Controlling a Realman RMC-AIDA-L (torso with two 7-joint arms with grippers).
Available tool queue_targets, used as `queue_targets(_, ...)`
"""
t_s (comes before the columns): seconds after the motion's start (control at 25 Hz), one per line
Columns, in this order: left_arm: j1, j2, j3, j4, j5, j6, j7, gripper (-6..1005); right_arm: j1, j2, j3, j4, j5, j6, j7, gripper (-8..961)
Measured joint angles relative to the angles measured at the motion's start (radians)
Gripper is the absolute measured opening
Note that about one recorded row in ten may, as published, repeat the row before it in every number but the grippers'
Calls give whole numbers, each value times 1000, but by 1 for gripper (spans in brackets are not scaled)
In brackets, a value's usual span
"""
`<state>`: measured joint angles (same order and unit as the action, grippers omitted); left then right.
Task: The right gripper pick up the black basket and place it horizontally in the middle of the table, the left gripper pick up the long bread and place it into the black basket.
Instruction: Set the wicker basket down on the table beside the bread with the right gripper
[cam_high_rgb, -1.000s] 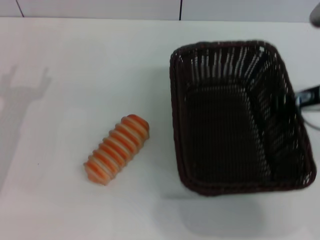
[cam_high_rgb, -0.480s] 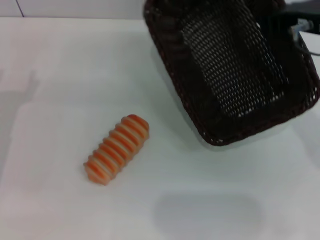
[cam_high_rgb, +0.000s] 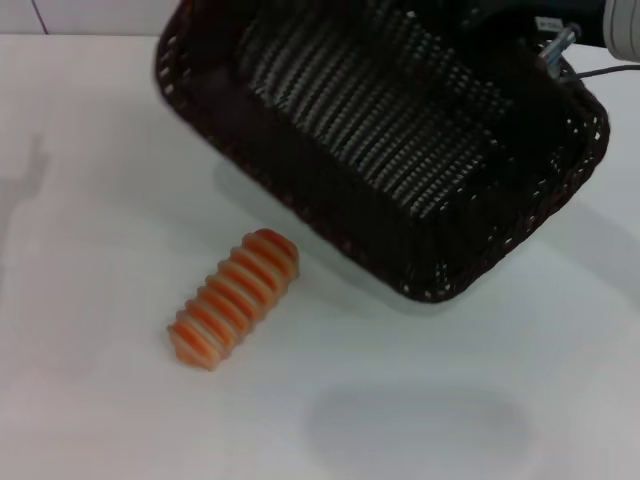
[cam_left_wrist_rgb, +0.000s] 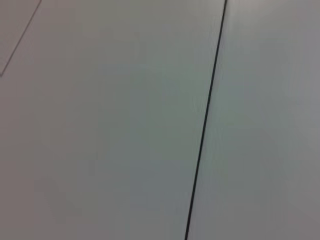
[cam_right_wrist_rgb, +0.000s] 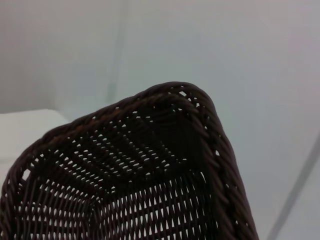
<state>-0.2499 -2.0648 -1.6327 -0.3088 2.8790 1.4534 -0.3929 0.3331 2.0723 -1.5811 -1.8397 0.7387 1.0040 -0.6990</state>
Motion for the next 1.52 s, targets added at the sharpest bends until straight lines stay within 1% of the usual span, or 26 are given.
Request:
queue_targets(0.08, -12, 0, -11, 0, 0, -18, 0, 863, 20, 0, 42, 17, 106, 69, -104, 146)
queue_targets(0.2, -30, 0, -29, -1, -1, -40, 1, 863, 57, 0, 92, 43, 206, 177, -205, 146)
queue_targets(0.44, -60, 1, -77, -2, -1, -71, 6, 863, 142, -2, 198, 78, 266, 379, -284, 145)
queue_targets(0.52, -70, 1, -96, -3, -1, -87, 9, 863, 182, -4, 243, 97, 303, 465, -301, 145)
queue_targets(0.6, -80, 2, -110, -3, -1, -97, 10, 863, 222, -8, 282, 116, 333, 536, -307, 145)
queue_targets(0.68, -87, 2, -117, -6, -1, -100, 10, 863, 255, -20, 304, 132, 352, 585, -309, 145)
queue_targets(0.76, -92, 2, -122, -12, -1, -100, 10, 863, 271, -35, 301, 139, 360, 603, -303, 145)
queue_targets(0.84, -94, 2, -123, -15, -1, -100, 11, 863, 286, -44, 296, 145, 361, 624, -289, 145)
queue_targets(1.08, -112, 2, -125, -16, -1, -102, 32, 863, 326, -51, 294, 189, 352, 692, -254, 146)
queue_targets(1.32, -126, 0, -123, -14, -1, -103, 40, 863, 371, -54, 269, 264, 298, 706, -207, 145)
queue_targets(1.4, -130, 0, -123, -11, -1, -103, 40, 863, 383, -57, 243, 280, 286, 708, -193, 145)
queue_targets(1.52, -132, 0, -124, -10, -1, -104, 40, 863, 407, -70, 207, 296, 285, 716, -168, 145)
